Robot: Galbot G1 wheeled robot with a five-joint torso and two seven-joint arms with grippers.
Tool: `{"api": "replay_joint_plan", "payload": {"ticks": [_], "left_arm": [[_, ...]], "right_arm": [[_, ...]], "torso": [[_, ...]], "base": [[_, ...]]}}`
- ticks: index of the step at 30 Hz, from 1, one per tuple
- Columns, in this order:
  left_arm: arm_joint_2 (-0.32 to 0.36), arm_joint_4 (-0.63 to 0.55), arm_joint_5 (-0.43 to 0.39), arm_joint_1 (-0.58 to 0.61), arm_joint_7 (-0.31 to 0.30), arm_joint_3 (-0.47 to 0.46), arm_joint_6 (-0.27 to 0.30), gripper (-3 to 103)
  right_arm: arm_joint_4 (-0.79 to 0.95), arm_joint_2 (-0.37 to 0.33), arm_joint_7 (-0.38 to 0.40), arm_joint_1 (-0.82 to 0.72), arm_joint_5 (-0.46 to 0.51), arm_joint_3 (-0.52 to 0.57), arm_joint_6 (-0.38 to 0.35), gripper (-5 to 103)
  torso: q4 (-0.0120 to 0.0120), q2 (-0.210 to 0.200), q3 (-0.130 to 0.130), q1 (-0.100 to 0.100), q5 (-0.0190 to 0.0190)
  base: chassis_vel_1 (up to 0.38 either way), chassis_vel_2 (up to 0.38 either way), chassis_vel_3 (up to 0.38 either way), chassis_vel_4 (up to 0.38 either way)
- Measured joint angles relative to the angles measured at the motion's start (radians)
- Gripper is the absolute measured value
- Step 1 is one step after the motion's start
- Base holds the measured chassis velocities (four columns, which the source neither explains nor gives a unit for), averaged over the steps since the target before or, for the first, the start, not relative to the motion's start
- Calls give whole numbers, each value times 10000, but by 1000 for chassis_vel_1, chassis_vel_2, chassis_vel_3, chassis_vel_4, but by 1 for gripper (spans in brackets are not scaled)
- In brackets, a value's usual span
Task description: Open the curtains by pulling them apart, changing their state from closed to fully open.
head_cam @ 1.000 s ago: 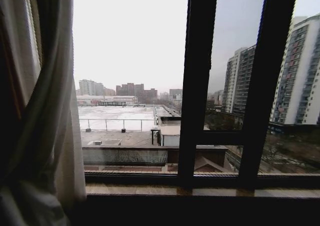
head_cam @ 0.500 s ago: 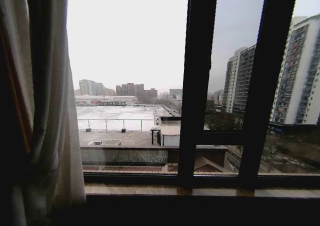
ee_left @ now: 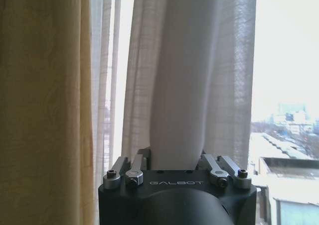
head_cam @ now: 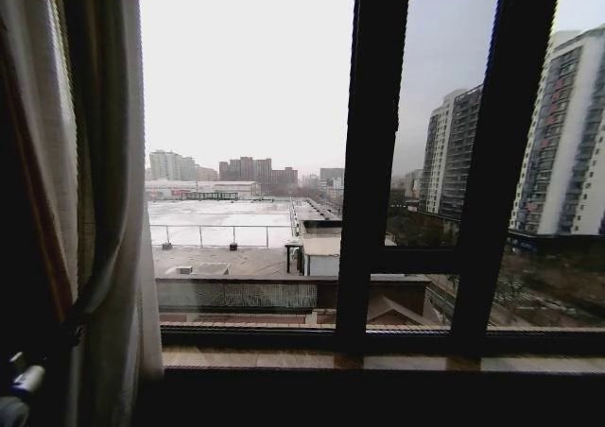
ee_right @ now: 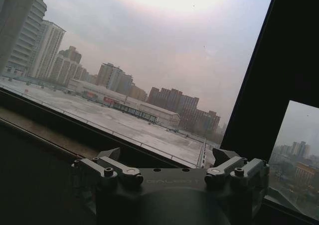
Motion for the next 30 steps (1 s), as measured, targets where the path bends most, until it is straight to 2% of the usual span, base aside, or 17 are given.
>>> {"api": "replay_joint_plan", "payload": {"ticks": [1,2,4,5,6,7,9,11,12,14,17,30], "left_arm": [[-184,-433,191,-23,-656,262,14,45],[-279,-636,273,-24,-955,397,17,51],[-308,-694,292,-22,-1024,438,18,51],[-453,-1018,403,70,-1234,607,18,61],[-503,-1136,486,141,-1248,645,23,61],[-577,-1287,620,259,-1248,668,24,72],[-629,-1361,683,335,-1245,672,28,72],[-731,-1447,857,458,-1163,670,32,84],[-731,-1447,857,458,-1163,670,32,84],[-799,-1470,984,555,-1001,644,31,94],[-829,-1476,1062,601,-919,625,21,99],[-1031,-1435,1578,790,-521,499,-85,100]], "right_arm": [[-21,0,65,39,-79,-175,-1,100],[-19,0,113,46,-103,-267,0,100],[-18,0,124,46,-108,-293,-1,100],[39,0,147,34,-140,-389,-1,100],[70,0,148,22,-165,-407,-1,100],[128,0,148,0,-209,-420,-1,100],[163,0,148,-10,-245,-429,-1,100],[215,0,136,-9,-399,-434,-1,100],[215,0,136,-9,-399,-434,-1,100],[254,0,-12,15,-534,-433,-1,100],[254,0,-78,52,-600,-426,0,100],[209,0,-125,132,-914,-197,-18,100]], "torso": [[-2,0,0,0,1],[-4,0,0,0,1],[-4,0,0,0,2],[-6,0,0,0,0],[-4,0,0,0,-1],[-1,0,0,0,-1],[0,0,0,-1,-1],[0,1,0,0,-1],[0,1,0,0,-1],[-2,1,0,0,-3],[-2,1,0,0,-2],[-3,2,0,0,-2]], "base": [[0,0,0,0],[0,0,0,0],[0,0,0,0],[0,0,0,0],[0,0,0,0],[0,0,0,0],[0,0,0,0],[0,0,0,0],[0,0,0,0],[0,0,0,0],[0,0,0,0],[0,0,0,0]]}}
